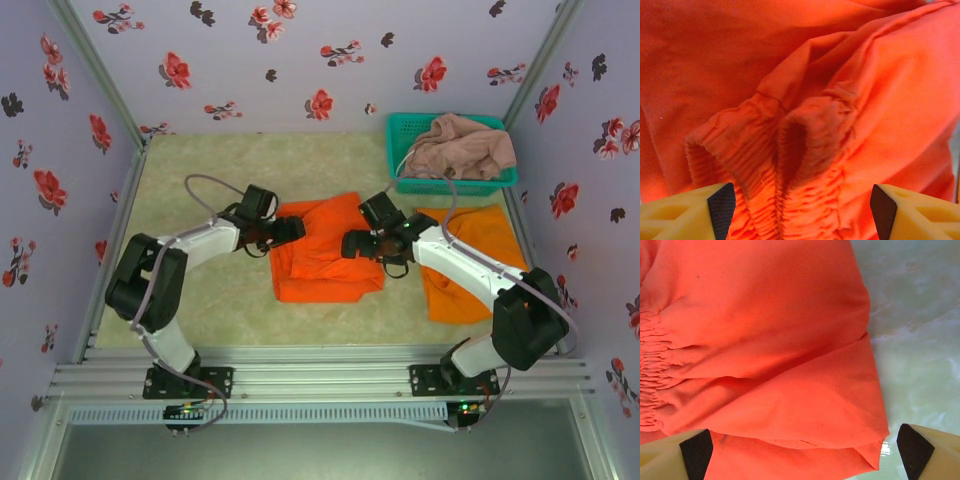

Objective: Fold and stack the shorts

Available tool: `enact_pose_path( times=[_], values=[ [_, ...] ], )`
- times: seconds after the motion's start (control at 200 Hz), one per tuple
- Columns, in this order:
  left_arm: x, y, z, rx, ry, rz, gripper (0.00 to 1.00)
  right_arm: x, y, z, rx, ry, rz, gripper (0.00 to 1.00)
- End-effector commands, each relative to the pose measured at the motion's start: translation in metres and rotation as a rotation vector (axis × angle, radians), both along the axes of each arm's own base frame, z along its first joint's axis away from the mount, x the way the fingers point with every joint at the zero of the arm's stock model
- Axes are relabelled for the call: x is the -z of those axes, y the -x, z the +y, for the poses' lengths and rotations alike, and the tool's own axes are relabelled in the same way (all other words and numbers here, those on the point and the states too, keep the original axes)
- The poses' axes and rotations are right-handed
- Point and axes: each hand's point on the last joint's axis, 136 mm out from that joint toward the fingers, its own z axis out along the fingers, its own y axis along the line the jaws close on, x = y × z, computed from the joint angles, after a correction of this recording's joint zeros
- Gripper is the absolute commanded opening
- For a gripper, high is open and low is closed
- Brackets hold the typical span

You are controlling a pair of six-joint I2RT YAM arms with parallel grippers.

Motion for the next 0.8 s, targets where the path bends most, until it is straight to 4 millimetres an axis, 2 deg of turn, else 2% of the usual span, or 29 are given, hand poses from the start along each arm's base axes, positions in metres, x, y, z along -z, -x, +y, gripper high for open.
enact_pose_path(
  times=[0.0, 0.13, 0.195, 0.285, 0.395, 0.44, 0.5, 0.57, 0.795],
  values=[
    [0.001, -0.012, -0.004, -0.035, -0.025, -0.007, 0.7, 0.0, -0.001, -0.009, 0.021, 0.024, -0.01, 0.97],
    [0.012, -0.019, -0.01, -0.037, -0.033, 0.014, 0.66, 0.004, -0.001, -0.01, 0.02, 0.028, -0.004, 0.97],
    [0.019, -0.021, -0.011, -0.036, -0.042, 0.033, 0.59, 0.006, -0.001, -0.011, 0.023, 0.029, -0.001, 0.97],
    [0.025, -0.023, -0.013, -0.044, -0.043, 0.041, 0.53, 0.008, 0.0, -0.011, 0.023, 0.029, 0.003, 0.97],
    [0.025, -0.027, -0.014, -0.05, -0.039, 0.033, 0.39, 0.01, 0.001, -0.013, 0.024, 0.031, 0.006, 0.97],
    [0.022, -0.028, -0.015, -0.053, -0.033, 0.027, 0.28, 0.01, 0.001, -0.013, 0.025, 0.03, 0.006, 0.97],
    [0.012, -0.031, -0.017, -0.055, -0.017, 0.009, 0.13, 0.011, 0.001, -0.015, 0.027, 0.034, 0.007, 0.97],
    [-0.007, -0.033, -0.02, -0.051, 0.002, -0.025, 0.0, 0.011, 0.001, -0.017, 0.034, 0.035, 0.004, 0.97],
    [-0.078, -0.026, -0.022, -0.018, 0.04, -0.123, 0.0, 0.004, 0.001, -0.03, 0.056, 0.035, -0.015, 0.97]
  ],
)
